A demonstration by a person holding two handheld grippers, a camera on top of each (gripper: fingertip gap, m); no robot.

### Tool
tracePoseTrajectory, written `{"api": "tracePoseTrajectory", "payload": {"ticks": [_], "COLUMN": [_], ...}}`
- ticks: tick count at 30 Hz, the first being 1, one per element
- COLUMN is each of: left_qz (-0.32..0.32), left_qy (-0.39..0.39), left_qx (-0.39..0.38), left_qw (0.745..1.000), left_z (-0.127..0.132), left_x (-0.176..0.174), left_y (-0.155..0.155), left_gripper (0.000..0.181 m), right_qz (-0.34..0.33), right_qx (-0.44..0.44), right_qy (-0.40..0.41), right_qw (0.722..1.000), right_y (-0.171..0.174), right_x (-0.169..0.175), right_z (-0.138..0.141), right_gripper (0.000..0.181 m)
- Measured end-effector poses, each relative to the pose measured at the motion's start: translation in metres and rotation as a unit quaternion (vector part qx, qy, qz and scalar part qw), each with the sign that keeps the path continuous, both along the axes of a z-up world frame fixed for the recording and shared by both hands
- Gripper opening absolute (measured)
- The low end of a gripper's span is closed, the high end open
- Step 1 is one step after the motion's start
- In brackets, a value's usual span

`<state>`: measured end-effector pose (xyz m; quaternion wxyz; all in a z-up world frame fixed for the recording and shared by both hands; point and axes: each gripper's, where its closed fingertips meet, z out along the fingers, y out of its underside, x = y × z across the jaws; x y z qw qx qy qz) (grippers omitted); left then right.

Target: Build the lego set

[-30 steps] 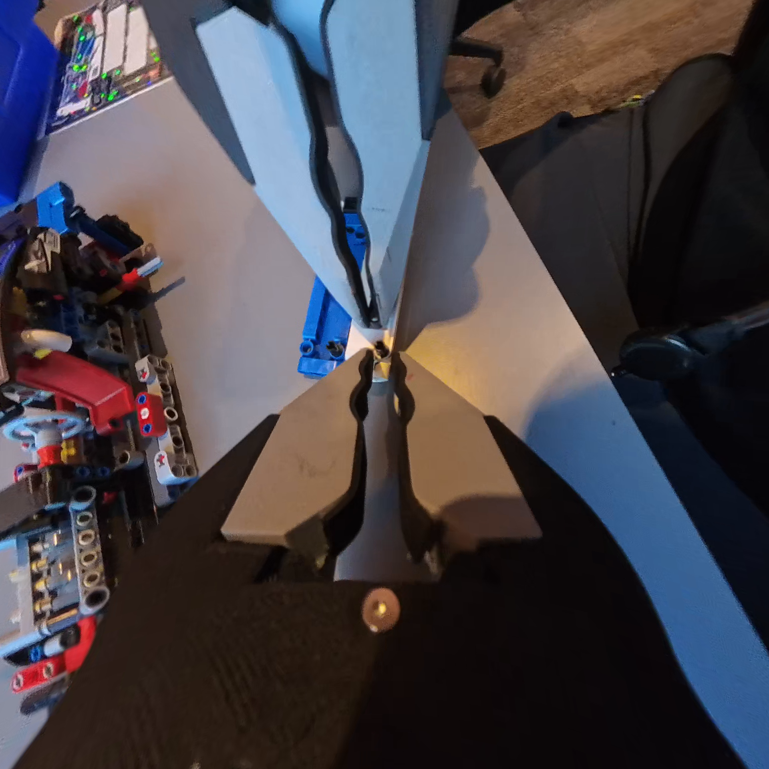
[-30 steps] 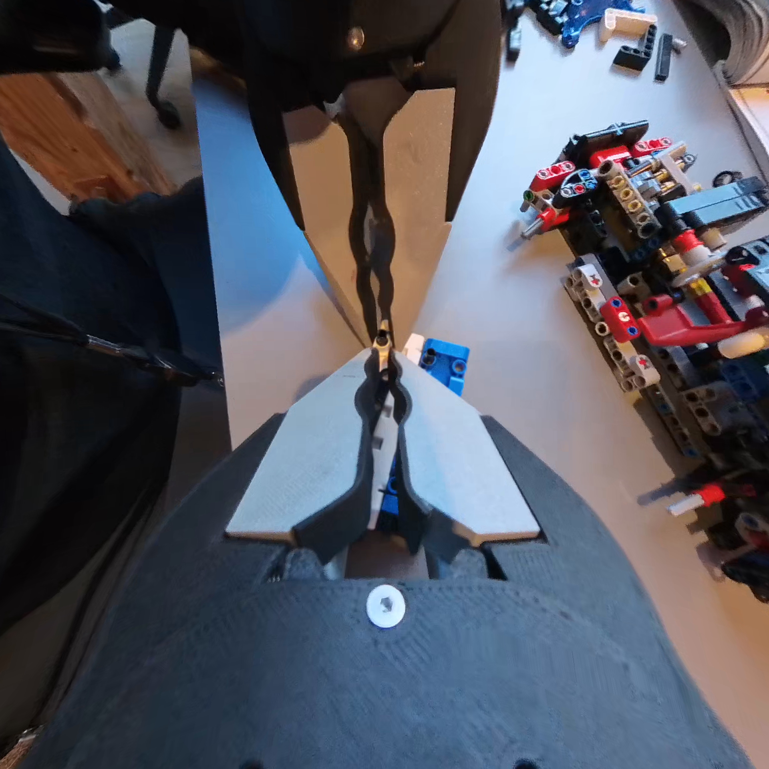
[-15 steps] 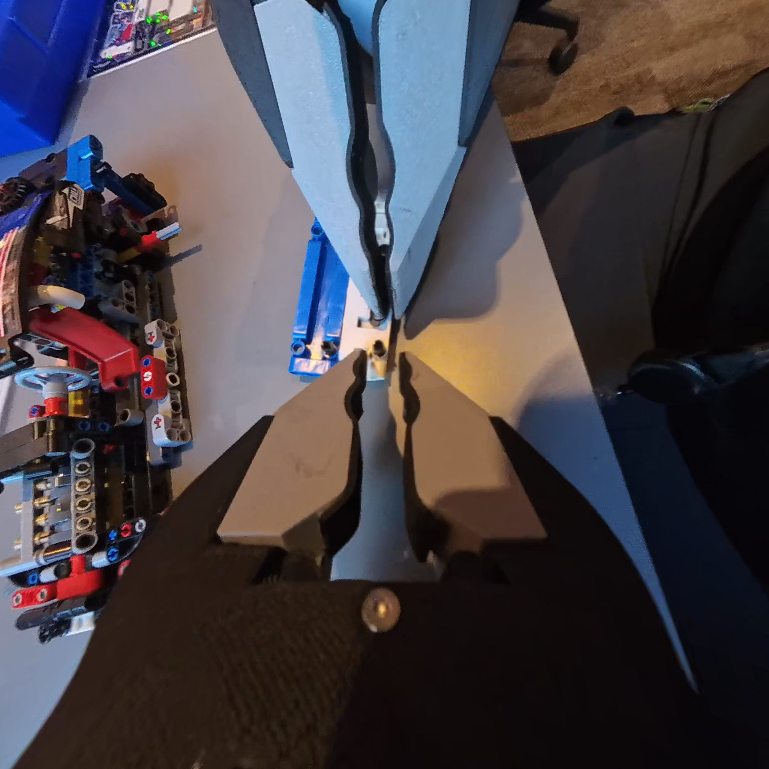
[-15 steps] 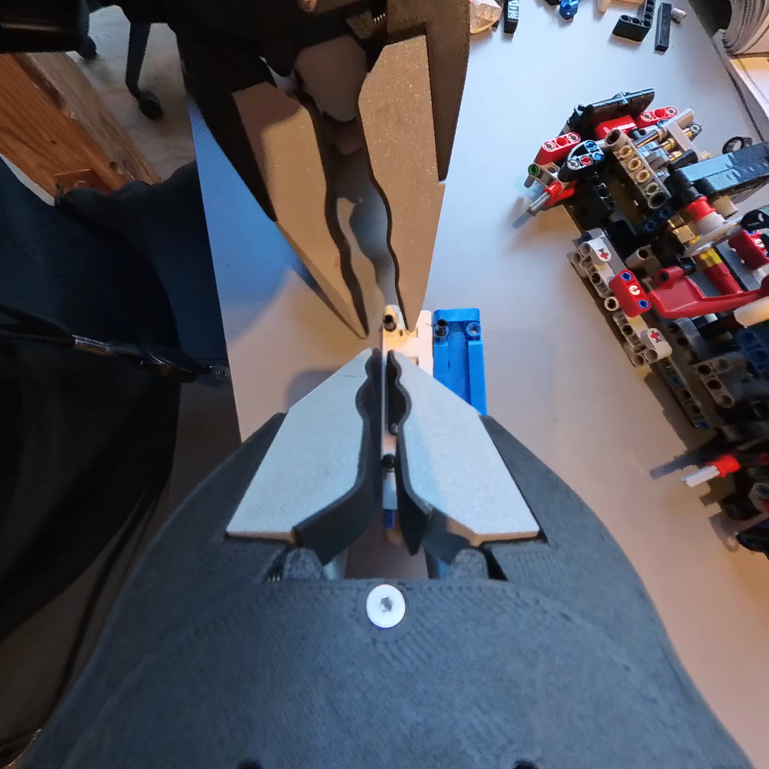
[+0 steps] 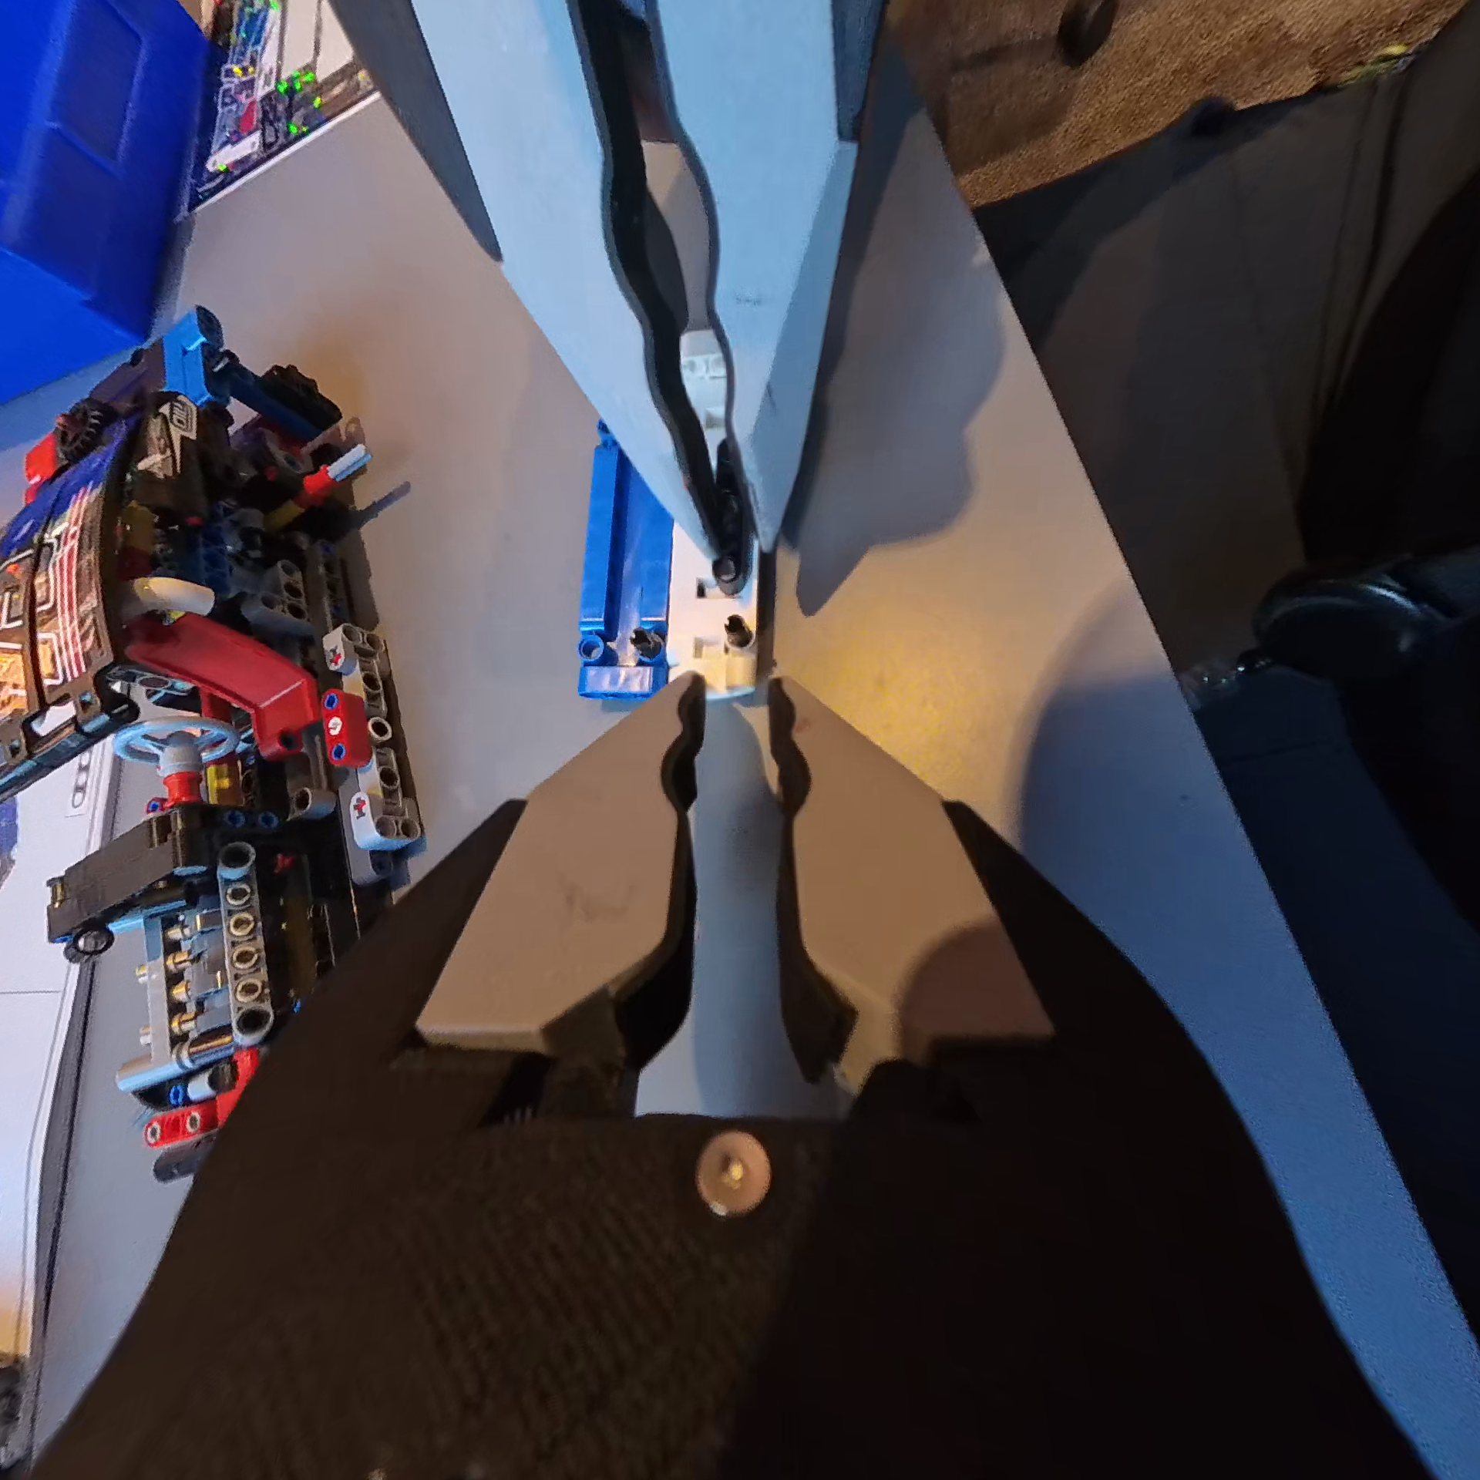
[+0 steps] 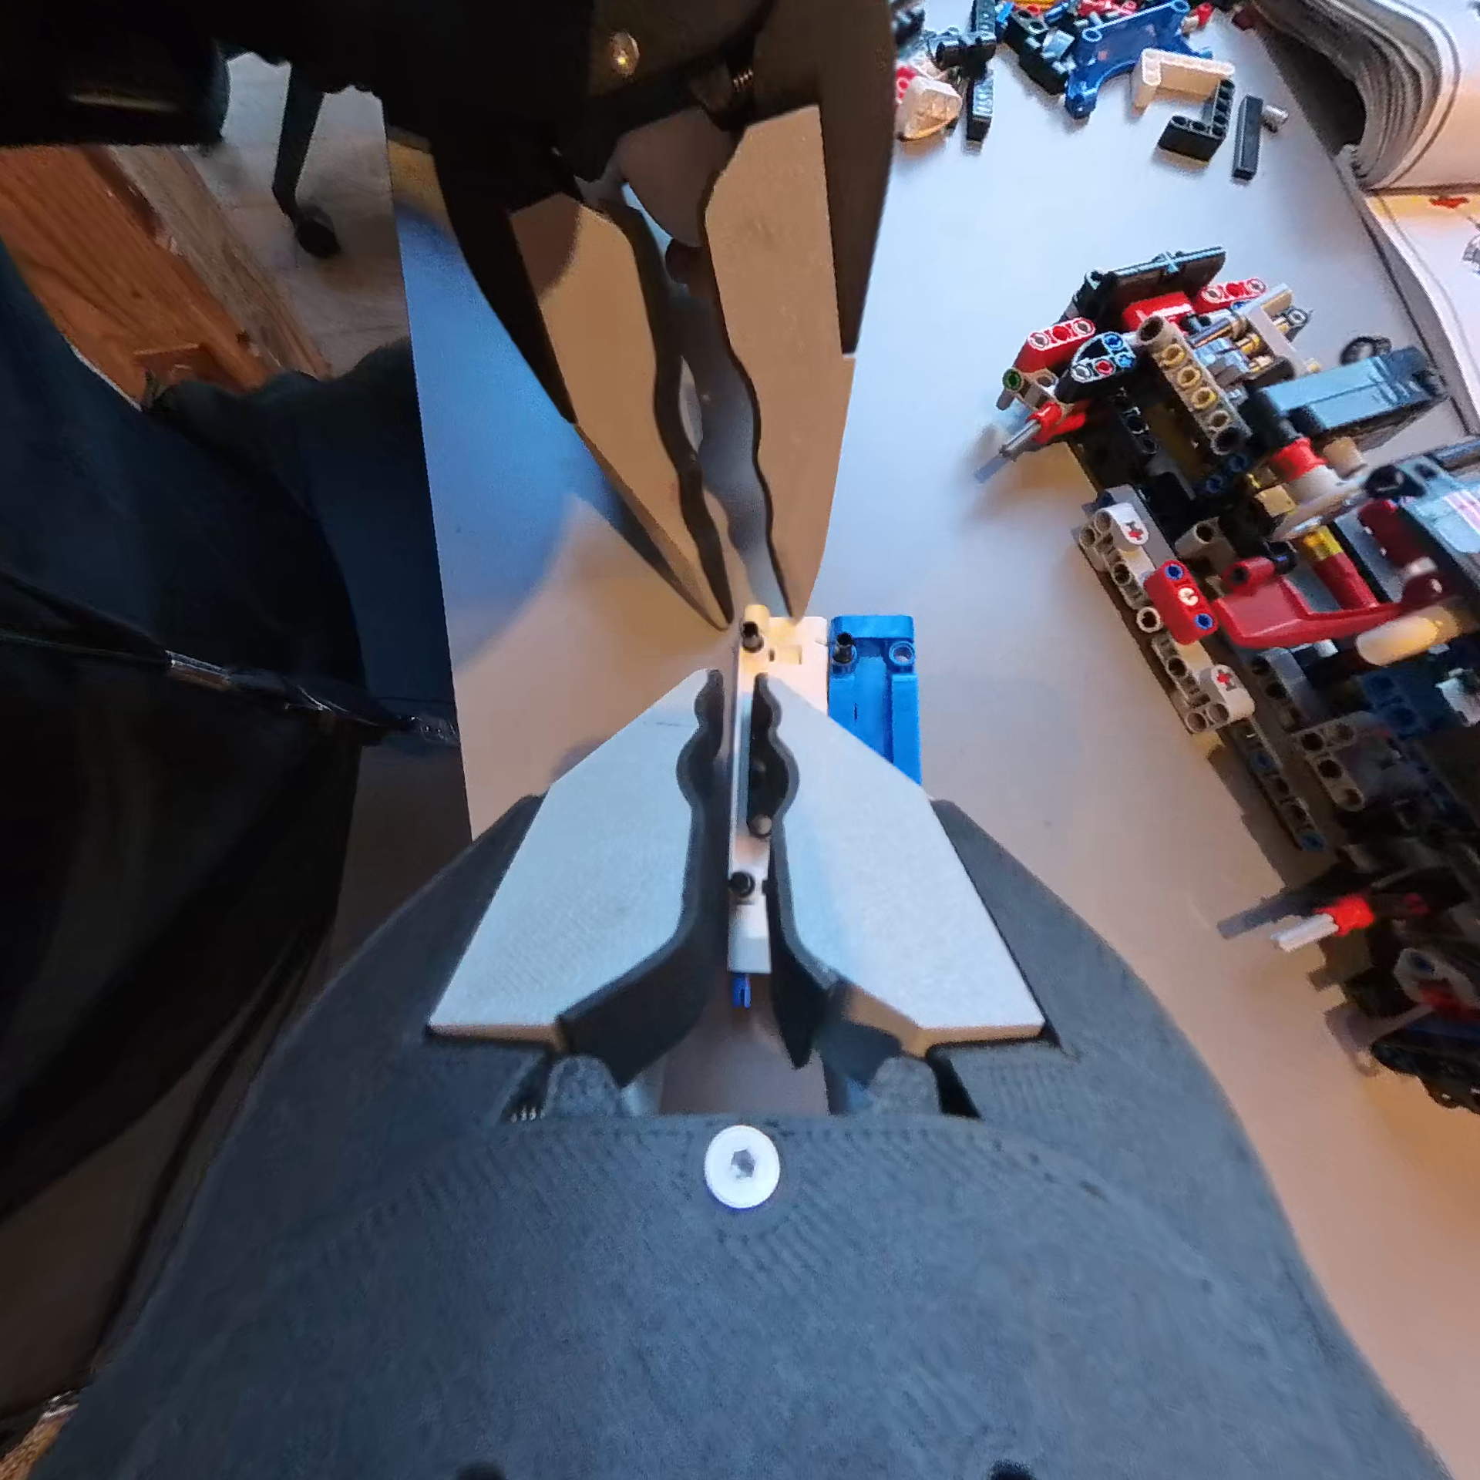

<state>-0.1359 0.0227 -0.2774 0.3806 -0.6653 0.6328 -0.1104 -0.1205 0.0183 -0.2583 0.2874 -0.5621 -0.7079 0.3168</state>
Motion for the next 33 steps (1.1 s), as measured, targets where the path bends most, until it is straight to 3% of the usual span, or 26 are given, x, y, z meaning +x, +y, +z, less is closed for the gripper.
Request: {"api": "tracePoseTrajectory", "payload": {"ticks": [9,33], "left_qz": [-0.023,-0.038], "left_qy": [-0.016,-0.025], "left_qx": [-0.005,0.009], "left_qw": [1.0,0.999], "left_z": [0.0,-0.001], "left_x": [0.004,0.004], "left_y": [0.006,0.008], "left_gripper": [0.005,0.005], "right_qz": [0.049,0.15], "right_qx": [0.029,0.141], "right_qy": [0.006,-0.015], "right_qw": [0.998,0.978], "right_y": [0.005,0.006], "right_x": [-0.012,-0.018], "right_z": [-0.002,-0.008], "right_gripper": [0.004,0.002]}}
